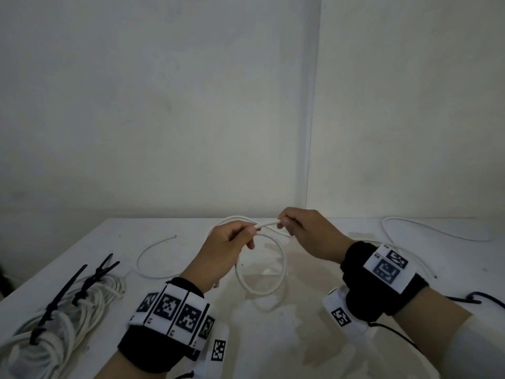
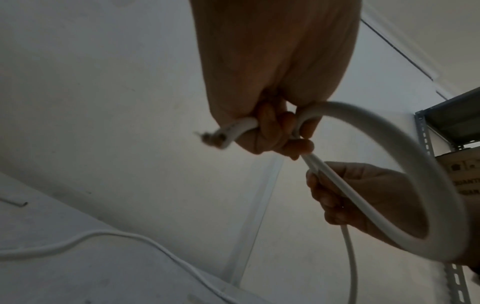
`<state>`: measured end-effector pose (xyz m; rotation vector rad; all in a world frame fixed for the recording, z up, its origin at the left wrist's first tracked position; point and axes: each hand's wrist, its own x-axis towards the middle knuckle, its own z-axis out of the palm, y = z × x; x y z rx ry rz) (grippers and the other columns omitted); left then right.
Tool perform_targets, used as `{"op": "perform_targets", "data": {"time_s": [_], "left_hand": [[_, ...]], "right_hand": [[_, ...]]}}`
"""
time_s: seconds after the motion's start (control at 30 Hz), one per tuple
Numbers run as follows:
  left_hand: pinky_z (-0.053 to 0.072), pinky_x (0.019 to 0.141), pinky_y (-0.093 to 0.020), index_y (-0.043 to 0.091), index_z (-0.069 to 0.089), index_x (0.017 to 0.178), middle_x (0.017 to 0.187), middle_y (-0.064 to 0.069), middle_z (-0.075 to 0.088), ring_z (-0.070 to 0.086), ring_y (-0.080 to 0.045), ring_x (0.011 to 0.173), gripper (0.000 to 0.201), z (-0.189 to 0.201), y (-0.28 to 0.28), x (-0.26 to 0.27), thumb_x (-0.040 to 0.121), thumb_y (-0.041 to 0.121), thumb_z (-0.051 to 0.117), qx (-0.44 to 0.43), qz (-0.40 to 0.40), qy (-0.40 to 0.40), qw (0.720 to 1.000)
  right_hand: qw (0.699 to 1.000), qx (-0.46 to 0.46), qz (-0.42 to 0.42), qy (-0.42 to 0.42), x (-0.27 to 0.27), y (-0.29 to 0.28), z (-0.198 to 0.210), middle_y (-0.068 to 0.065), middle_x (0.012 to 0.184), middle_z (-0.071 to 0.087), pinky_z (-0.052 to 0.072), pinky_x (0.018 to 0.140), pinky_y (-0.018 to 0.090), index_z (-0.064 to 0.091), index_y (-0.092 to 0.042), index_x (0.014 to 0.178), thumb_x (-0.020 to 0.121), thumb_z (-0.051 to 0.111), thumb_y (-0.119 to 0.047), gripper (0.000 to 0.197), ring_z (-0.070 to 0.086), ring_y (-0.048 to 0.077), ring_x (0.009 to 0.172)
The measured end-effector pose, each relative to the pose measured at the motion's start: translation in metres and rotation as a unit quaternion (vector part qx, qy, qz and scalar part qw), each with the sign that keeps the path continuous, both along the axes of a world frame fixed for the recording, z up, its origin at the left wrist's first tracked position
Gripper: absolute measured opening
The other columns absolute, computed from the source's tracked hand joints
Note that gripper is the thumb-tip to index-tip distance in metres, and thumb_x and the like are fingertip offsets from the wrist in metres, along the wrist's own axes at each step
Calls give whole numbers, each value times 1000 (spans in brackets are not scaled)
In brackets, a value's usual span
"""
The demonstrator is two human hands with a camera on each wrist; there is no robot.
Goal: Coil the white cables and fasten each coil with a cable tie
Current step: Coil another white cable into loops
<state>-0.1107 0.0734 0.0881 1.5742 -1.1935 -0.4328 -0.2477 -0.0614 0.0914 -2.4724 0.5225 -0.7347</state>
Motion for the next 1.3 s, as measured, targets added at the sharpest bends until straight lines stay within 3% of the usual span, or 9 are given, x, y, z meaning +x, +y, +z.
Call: {"op": "perform_targets", "data": {"time_s": [0.17,0.3,0.37,0.5,0.7,0.83,1.0,1.17,1.3], "left_hand": [[36,53,-5,9,68,96,69,7,58,45,6,50,20,-1,6,1,94,15,49,27,-13,0,1000],[35,53,-5,10,67,93,71,9,59,44,7,50,21,-2,5,-1,95,15,47,27,-13,-9,1000],[34,54,-5,8,66,95,71,9,59,45,8,50,22,0,2,-6,96,13,45,21,-25,-16,999],[35,54,-5,15,64,94,73,9,58,47,9,51,22,4,0,-11,96,13,43,18,-37,-14,999],[37,58,-4,9,65,93,74,9,59,50,12,58,18,4,-1,-9,94,11,47,14,-8,-94,995],[45,54,-10,8,66,87,71,4,61,56,-2,56,15,0,0,-6,89,21,59,7,59,-135,989],[54,58,-15,8,67,95,81,-5,65,64,-10,64,20,0,8,2,92,6,48,71,49,6,996],[53,60,-13,3,66,97,80,-9,68,66,-5,62,15,3,12,0,85,-1,59,73,-31,121,989],[51,58,-14,12,62,85,68,5,66,62,-7,58,13,-4,5,-8,78,3,68,31,-2,109,994]], "right_hand": [[999,13,-21,41,-13,-10,7,-1,79,57,40,67,27,53,-21,75,95,43,-9,26,50,16,70],[996,6,33,81,-12,6,3,-5,85,58,38,69,19,59,-21,109,99,36,-17,25,50,9,72],[995,-21,42,83,-9,15,1,-3,92,60,40,78,27,57,-22,116,100,35,-23,28,52,14,81],[997,24,19,75,-5,22,6,2,86,57,41,79,35,59,-21,92,99,35,-30,27,50,19,79],[995,89,33,43,1,21,3,-11,62,55,37,61,18,54,-27,69,98,40,-24,33,46,-1,57],[998,37,-40,36,4,22,-3,-11,62,52,37,60,23,50,-28,66,96,43,-25,31,46,7,58],[996,9,-86,2,0,17,-8,-3,67,55,42,70,31,61,-12,78,96,44,-25,28,53,22,71],[996,-13,-84,-33,0,16,-13,7,71,57,43,70,35,63,1,84,96,45,-22,32,56,32,75],[995,19,-85,-54,-2,15,-12,-6,60,52,37,59,17,59,-8,75,95,46,-18,26,49,19,63]]}}
